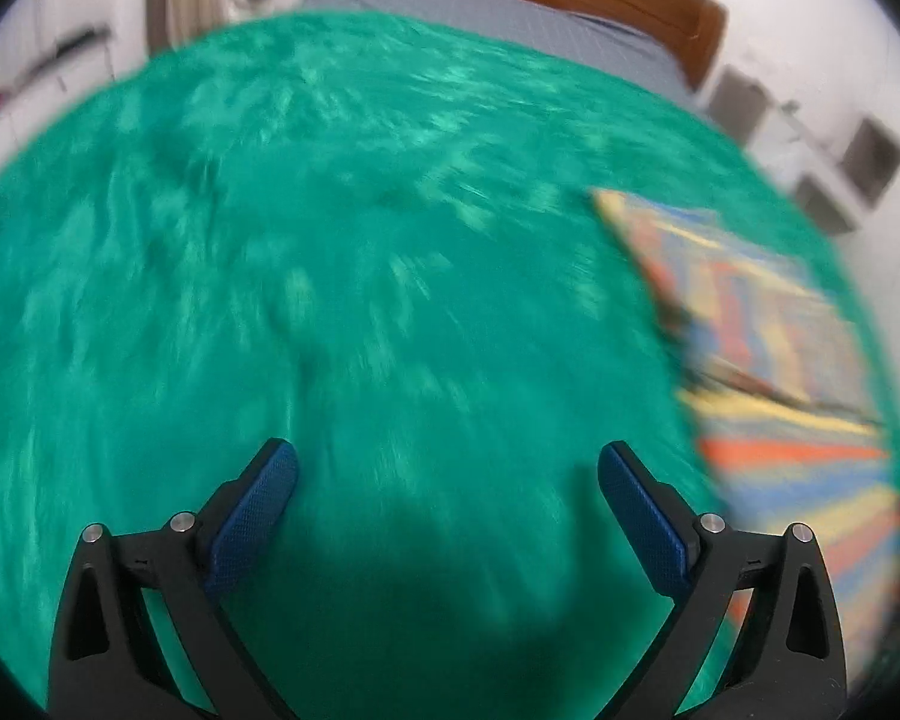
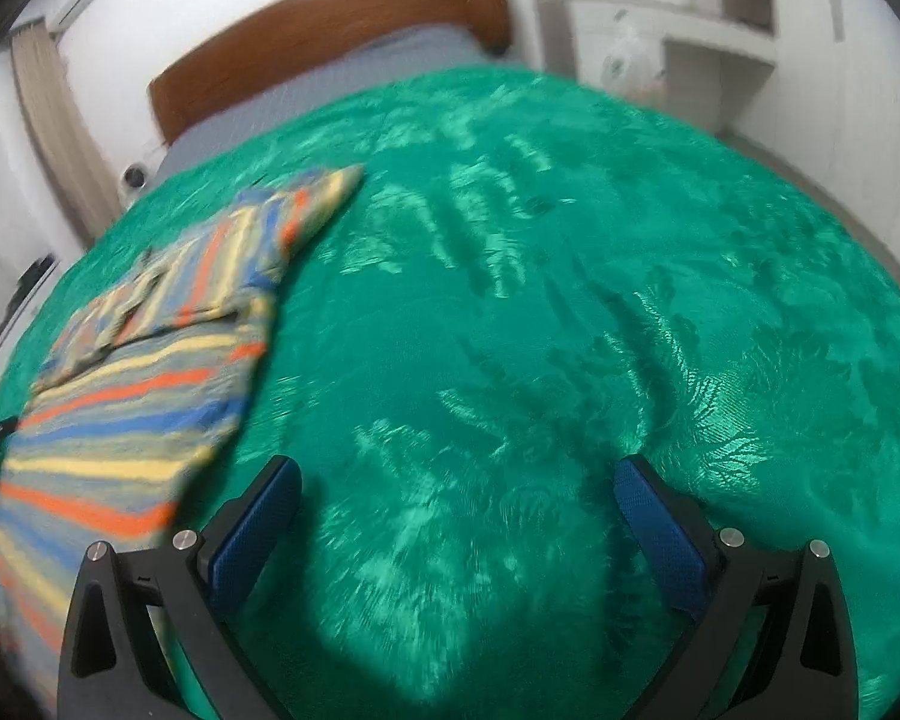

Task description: Fold small clothes

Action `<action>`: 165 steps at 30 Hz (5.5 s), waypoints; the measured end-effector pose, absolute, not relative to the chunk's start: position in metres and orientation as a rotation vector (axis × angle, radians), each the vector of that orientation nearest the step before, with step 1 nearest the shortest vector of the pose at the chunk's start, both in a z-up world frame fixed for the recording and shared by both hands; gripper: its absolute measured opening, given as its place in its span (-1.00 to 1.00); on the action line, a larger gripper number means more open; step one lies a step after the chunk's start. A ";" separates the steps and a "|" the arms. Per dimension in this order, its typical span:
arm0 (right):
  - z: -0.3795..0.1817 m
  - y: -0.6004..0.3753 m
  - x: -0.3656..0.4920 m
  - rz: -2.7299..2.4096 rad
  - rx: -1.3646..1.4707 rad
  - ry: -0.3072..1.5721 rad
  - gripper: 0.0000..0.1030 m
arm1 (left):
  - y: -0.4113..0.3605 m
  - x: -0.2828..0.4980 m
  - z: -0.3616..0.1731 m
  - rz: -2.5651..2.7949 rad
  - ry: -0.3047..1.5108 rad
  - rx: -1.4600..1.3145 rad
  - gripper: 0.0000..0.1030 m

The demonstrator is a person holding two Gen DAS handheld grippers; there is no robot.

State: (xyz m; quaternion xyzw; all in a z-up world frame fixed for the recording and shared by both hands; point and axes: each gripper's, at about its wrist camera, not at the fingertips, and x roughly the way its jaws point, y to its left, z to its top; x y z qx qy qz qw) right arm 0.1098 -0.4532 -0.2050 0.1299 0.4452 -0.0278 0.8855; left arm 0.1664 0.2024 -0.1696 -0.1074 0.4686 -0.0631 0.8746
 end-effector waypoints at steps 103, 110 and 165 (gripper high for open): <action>-0.175 -0.412 0.099 0.026 0.232 0.857 0.24 | 0.121 0.159 -0.189 0.065 0.806 0.058 0.80; -0.209 -0.408 0.084 -0.014 0.190 0.776 0.45 | 0.137 0.158 -0.226 0.035 0.772 0.022 0.91; -0.219 -0.410 0.077 0.004 0.217 0.708 0.49 | 0.144 0.156 -0.230 -0.017 0.740 -0.056 0.94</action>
